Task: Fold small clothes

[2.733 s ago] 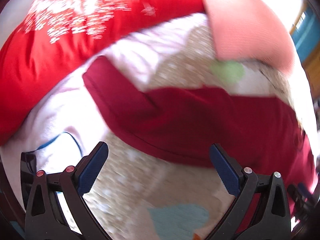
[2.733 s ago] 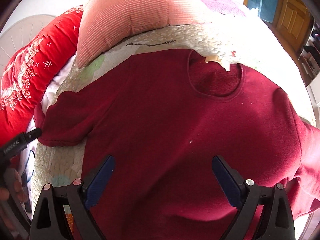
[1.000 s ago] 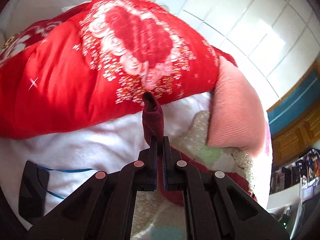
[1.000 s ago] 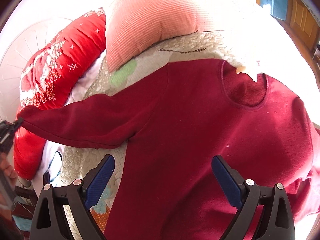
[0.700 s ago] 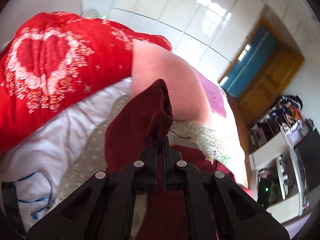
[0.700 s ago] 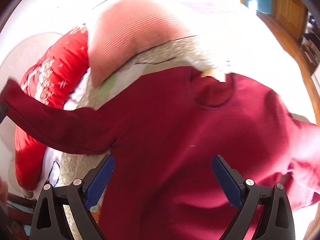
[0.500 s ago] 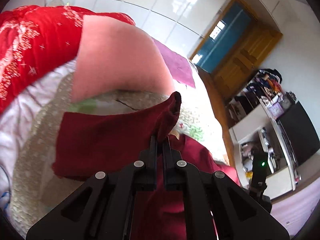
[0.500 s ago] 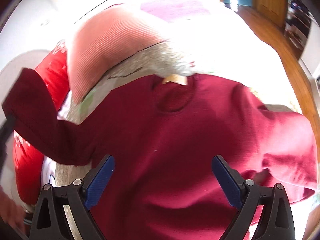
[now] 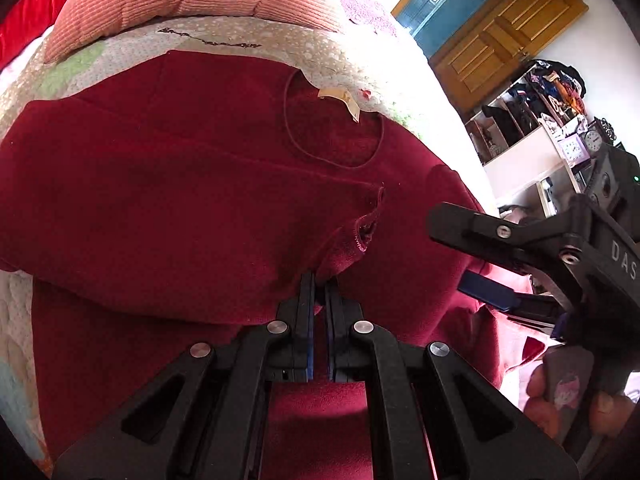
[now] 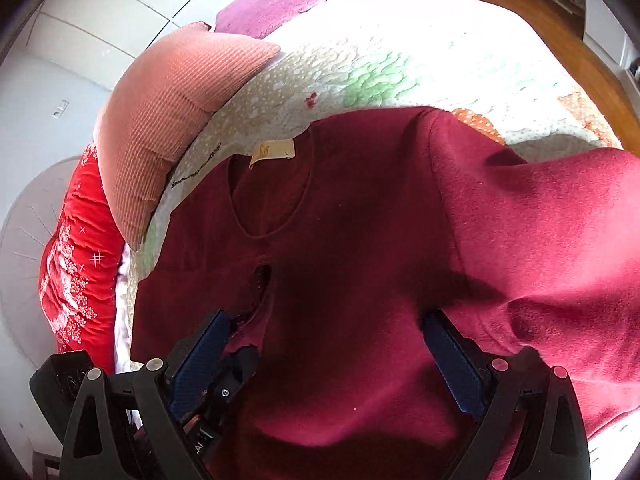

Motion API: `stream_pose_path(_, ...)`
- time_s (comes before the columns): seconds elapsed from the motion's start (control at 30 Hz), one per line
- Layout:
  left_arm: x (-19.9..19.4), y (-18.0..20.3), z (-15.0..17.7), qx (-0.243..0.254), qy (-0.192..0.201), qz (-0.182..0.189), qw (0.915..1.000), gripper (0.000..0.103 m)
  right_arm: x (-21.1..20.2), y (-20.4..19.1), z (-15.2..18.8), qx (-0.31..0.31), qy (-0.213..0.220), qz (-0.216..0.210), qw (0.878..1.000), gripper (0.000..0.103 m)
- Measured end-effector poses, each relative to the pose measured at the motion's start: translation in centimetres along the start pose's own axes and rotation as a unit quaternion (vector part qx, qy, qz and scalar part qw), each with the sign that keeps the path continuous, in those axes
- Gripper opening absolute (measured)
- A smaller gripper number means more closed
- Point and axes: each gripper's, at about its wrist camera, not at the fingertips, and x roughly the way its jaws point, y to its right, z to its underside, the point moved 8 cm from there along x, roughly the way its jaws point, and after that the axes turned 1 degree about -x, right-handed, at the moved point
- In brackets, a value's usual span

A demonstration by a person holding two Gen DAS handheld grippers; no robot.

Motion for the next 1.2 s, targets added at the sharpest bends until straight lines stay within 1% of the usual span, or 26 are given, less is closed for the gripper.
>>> stream_pose_path(0.17,-0.6,0.0,0.3,0.016,0.000,0.004,0.9999,0.003,1.3,-1.0,0.2,0.002,-0.007,-0.017,1.000,0.098)
stream_pose_path(0.27,-0.7,-0.1,0.7,0.011,-0.008,0.015,0.9998,0.003,1.5,-1.7,0.1,-0.010,-0.011,-0.011,1.000,0.097)
stream_pose_path(0.3,-0.7,-0.2,0.6,0.009,-0.009,0.017,0.9998,0.004,1.2,-1.9,0.0,-0.011,-0.008,-0.010,1.000,0.097)
stream_pose_path(0.37,-1.0,-0.4,0.8,0.005,-0.011,0.020,0.9997,0.005,-0.1,-2.3,-0.4,-0.013,0.014,-0.016,1.000,0.096)
stream_pose_path(0.4,-1.0,-0.5,1.0,0.004,-0.015,0.022,0.9996,0.009,-0.7,-2.5,-0.6,-0.017,0.026,-0.018,0.999,0.096)
stream_pose_path(0.43,-1.1,-0.5,1.3,0.003,-0.020,0.024,0.9995,0.011,-1.0,-2.7,-0.7,-0.021,0.033,-0.018,0.999,0.096)
stream_pose_path(0.47,-1.2,-0.5,1.5,0.003,-0.023,0.024,0.9994,0.014,-1.0,-2.9,-0.7,-0.027,0.032,-0.018,0.999,0.096)
stream_pose_path(0.53,-1.5,-0.8,1.9,0.006,-0.025,0.017,0.9995,0.019,0.5,-3.2,-0.4,-0.038,0.006,-0.005,0.999,0.096)
stream_pose_path(0.57,-1.7,-0.9,2.1,0.007,-0.026,0.014,0.9995,0.023,1.3,-3.0,-0.3,-0.041,-0.006,0.010,0.999,0.095)
stream_pose_path(0.6,-2.1,-1.1,2.3,0.007,-0.026,0.013,0.9995,0.027,2.0,-2.8,-0.2,-0.043,-0.015,0.024,0.999,0.093)
stream_pose_path(0.67,-3.1,-1.7,2.6,0.005,-0.021,0.012,0.9997,0.028,2.8,-2.7,-0.1,-0.044,-0.019,0.030,0.998,0.090)
stream_pose_path(0.73,-4.7,-2.7,2.7,0.004,-0.005,0.001,1.0000,0.028,3.4,-2.6,0.0,-0.050,-0.014,0.031,0.998,0.088)
stream_pose_path(0.77,-5.4,-3.4,2.6,0.001,0.005,-0.006,1.0000,0.028,3.9,-2.7,0.1,-0.059,-0.012,0.033,0.998,0.085)
stream_pose_path(0.8,-6.1,-4.2,2.4,-0.005,0.013,-0.012,0.9998,0.029,4.5,-2.9,0.2,-0.070,-0.014,0.036,0.997,0.070)
stream_pose_path(0.83,-6.7,-5.0,2.3,-0.015,0.019,-0.019,0.9995,0.030,5.1,-3.0,0.4,-0.082,-0.019,0.039,0.996,0.049)
stream_pose_path(0.9,-8.0,-7.1,2.0,-0.042,0.032,-0.033,0.9981,0.030,5.7,-3.6,0.5,-0.100,-0.021,0.039,0.994,0.026)
stream_pose_path(0.93,-8.6,-8.0,1.9,-0.052,0.038,-0.039,0.9971,0.030,5.6,-3.9,0.5,-0.104,-0.019,0.036,0.994,0.018)
stream_pose_path(1.0,-9.7,-9.9,1.8,-0.068,0.051,-0.057,0.9948,0.030,4.5,-4.2,0.3,-0.095,-0.020,0.006,0.995,0.004)
stream_pose_path(1.07,-10.4,-11.3,1.7,-0.077,0.057,-0.071,0.9928,0.030,1.6,-4.4,-0.8,-0.082,0.012,-0.019,0.996,0.004)
stream_pose_path(1.1,-10.8,-11.9,1.8,-0.081,0.058,-0.077,0.9921,0.030,-0.1,-4.5,-1.5,-0.084,0.032,-0.024,0.996,0.004)
stream_pose_path(1.13,-11.0,-12.3,1.9,-0.083,0.058,-0.081,0.9915,0.030,-1.9,-4.2,-2.2,-0.089,0.053,-0.016,0.994,0.004)
stream_pose_path(1.2,-11.4,-13.0,2.0,-0.086,0.059,-0.090,0.9904,0.030,-4.8,-2.7,-3.4,-0.090,0.086,0.012,0.992,0.004)
